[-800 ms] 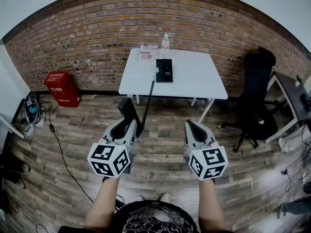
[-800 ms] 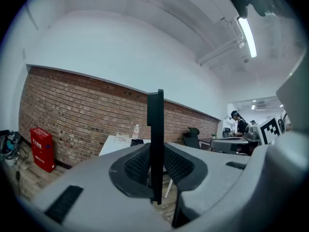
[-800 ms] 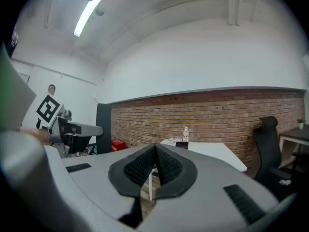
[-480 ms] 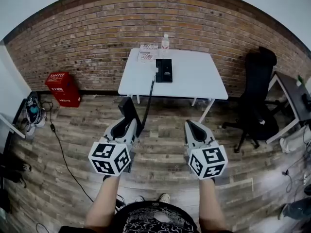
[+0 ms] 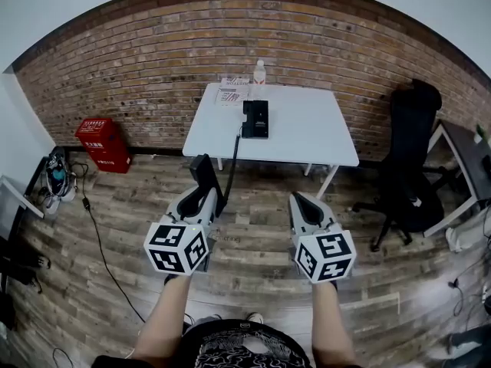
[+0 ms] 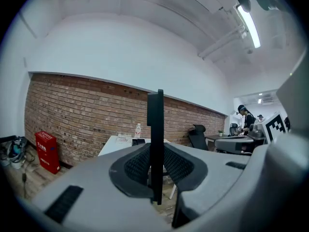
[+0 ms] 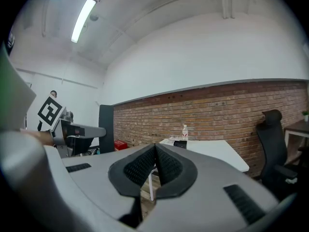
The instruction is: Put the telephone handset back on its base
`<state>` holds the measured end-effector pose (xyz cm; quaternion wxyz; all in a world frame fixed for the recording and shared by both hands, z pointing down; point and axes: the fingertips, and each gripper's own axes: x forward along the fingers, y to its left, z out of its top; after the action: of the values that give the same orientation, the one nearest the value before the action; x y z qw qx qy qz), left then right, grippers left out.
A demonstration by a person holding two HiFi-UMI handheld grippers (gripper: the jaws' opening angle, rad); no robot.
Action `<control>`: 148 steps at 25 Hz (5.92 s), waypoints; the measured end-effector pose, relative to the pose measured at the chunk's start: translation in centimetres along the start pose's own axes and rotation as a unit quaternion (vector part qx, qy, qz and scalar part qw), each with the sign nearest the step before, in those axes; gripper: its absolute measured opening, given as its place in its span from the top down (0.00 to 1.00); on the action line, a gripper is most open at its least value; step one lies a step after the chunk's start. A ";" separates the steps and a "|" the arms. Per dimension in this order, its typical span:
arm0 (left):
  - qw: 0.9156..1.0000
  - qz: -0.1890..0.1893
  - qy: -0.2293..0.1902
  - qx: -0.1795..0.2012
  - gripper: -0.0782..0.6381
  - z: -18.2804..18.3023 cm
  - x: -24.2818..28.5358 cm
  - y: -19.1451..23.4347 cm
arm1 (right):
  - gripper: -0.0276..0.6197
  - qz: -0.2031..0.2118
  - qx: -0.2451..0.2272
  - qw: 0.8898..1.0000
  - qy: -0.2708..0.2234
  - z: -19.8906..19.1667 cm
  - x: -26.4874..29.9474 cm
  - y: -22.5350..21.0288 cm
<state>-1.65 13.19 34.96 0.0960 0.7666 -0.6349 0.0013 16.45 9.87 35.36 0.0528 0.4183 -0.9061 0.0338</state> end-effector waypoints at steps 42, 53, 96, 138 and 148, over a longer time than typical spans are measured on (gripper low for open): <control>0.997 -0.060 0.040 -0.040 0.78 2.0 25.7 18.0 | 0.95 -0.065 0.002 0.997 0.046 1.9 27.4 -8.2; 0.990 -0.113 0.064 -0.051 0.78 1.2 28.9 19.5 | 0.95 -0.084 -0.001 0.995 0.049 2.6 31.1 -7.9; 0.871 -0.362 0.205 -0.261 0.78 -9.1 49.8 18.0 | 0.95 -0.051 0.006 0.996 0.075 0.7 44.3 -20.0; 0.766 -0.442 0.309 -0.349 0.78 -13.4 54.6 17.5 | 0.95 -0.034 0.011 0.992 0.124 -2.7 48.3 -24.1; 0.779 -0.423 0.297 -0.354 0.73 -13.0 54.7 18.0 | 0.96 -0.028 0.011 0.992 0.123 -2.7 48.3 -23.2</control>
<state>-7.06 -41.25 57.13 0.5355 0.8315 -0.1428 -0.0367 3.16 -41.35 44.43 0.1602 0.4370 -0.8801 0.0931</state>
